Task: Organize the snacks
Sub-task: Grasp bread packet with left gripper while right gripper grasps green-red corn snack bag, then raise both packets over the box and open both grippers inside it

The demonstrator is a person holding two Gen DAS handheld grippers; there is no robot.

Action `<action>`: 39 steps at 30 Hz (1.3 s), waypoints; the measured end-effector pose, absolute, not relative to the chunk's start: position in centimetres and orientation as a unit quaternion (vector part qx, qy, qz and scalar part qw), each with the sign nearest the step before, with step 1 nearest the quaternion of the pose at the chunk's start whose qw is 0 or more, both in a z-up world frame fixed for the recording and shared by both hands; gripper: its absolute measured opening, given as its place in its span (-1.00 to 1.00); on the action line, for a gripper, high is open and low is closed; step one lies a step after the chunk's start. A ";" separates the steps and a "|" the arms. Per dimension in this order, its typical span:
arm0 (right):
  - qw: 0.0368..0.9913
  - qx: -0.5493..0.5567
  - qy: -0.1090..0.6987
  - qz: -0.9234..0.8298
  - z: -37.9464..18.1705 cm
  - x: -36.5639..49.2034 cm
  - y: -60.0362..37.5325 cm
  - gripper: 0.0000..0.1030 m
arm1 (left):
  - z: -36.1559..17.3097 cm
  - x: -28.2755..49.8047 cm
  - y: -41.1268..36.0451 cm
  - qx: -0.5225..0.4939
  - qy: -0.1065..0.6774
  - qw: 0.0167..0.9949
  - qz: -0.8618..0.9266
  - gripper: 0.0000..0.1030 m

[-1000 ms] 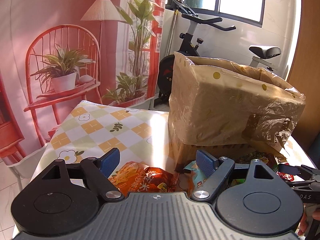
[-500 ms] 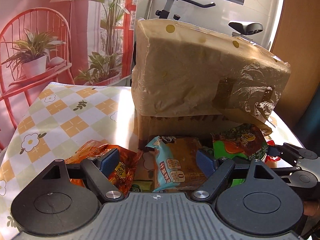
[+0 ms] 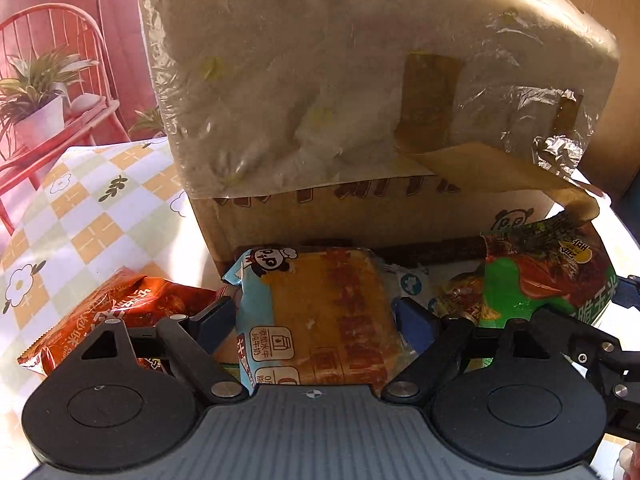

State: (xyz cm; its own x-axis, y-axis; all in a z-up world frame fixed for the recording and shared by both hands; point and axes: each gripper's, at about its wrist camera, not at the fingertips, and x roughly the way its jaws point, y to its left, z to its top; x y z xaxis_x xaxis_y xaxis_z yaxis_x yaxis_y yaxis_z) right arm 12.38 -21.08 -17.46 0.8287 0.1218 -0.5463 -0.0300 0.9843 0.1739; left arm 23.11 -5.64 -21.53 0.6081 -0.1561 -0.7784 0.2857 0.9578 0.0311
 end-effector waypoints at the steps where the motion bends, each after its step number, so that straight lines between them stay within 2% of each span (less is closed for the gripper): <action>1: 0.952 0.082 0.291 0.038 -17.5 12.4 -21.2 0.42 | -21.8 23.2 -5.9 0.083 0.428 0.892 -0.119 0.74; 5: 0.952 0.091 0.292 0.036 -17.7 12.2 -21.5 0.43 | -23.2 23.5 -7.0 0.105 0.437 0.887 -0.102 0.71; 7: 0.952 0.090 0.291 0.037 -17.6 12.0 -21.5 0.43 | -23.1 23.2 -6.9 0.094 0.431 0.892 -0.096 0.53; 9: 0.952 0.090 0.290 0.038 -17.6 11.9 -21.5 0.43 | -22.7 22.9 -6.6 0.083 0.431 0.893 -0.097 0.46; 20: 0.956 0.077 0.276 0.066 -16.8 10.4 -20.5 0.42 | -18.3 15.9 -3.3 0.032 0.350 0.930 -0.104 0.44; 29: 0.970 0.062 0.229 0.059 -15.1 7.7 -20.0 0.42 | -14.4 14.0 -2.2 0.006 0.283 0.955 -0.092 0.44; 33: 0.978 0.060 0.194 0.047 -13.1 7.2 -20.4 0.43 | -12.2 14.1 -3.0 -0.003 0.248 0.963 -0.101 0.44; 39: 0.987 0.075 0.130 0.052 -6.6 9.2 -21.8 0.43 | -7.8 15.5 -3.9 -0.011 0.198 0.972 -0.125 0.44</action>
State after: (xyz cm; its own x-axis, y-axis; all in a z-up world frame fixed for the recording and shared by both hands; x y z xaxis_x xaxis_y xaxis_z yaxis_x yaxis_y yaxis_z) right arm 9.20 -21.84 -6.62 0.9608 0.1218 -0.2490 -0.0829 0.9834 0.1613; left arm 15.52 -3.90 -7.77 0.8903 -0.2469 -0.3827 0.2383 0.9686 -0.0707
